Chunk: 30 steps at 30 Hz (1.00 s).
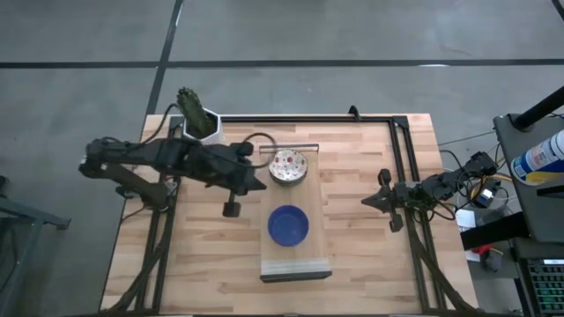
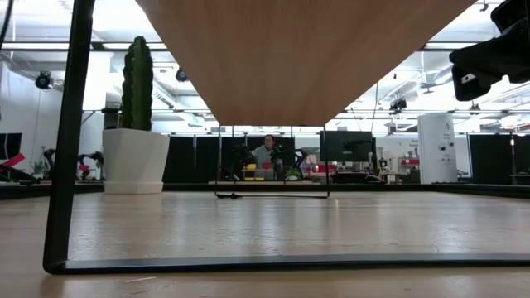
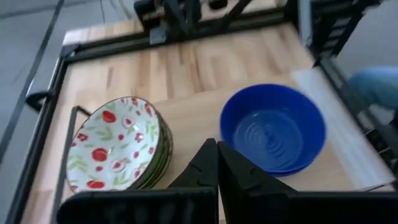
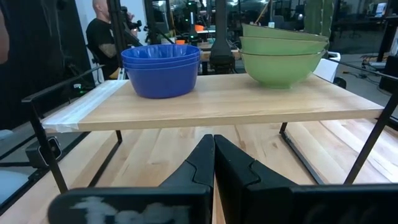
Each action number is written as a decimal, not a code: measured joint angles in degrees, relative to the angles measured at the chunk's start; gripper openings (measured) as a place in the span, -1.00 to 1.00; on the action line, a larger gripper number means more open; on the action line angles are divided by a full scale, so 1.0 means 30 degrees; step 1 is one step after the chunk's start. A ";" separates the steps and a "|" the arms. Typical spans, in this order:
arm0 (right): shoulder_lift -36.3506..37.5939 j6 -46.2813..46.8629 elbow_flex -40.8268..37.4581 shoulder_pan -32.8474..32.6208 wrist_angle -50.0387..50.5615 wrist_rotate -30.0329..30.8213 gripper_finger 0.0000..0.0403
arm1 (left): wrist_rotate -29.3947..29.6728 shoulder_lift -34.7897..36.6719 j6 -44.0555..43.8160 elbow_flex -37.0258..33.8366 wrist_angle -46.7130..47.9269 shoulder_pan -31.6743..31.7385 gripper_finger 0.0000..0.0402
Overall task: Pick & Place Mini bowls
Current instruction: Return to Home Position
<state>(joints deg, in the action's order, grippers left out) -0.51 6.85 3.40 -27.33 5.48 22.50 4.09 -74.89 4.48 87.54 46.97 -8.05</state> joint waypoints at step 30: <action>-0.0007 0.0000 0.0003 -0.0001 0.0004 0.0000 -0.96 | -0.3164 1.9756 -0.1541 -2.4714 -1.6680 0.0656 -1.00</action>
<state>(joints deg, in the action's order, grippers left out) -0.54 6.85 3.41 -27.34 5.49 22.50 -5.40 -15.62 -0.14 13.40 -3.07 -6.09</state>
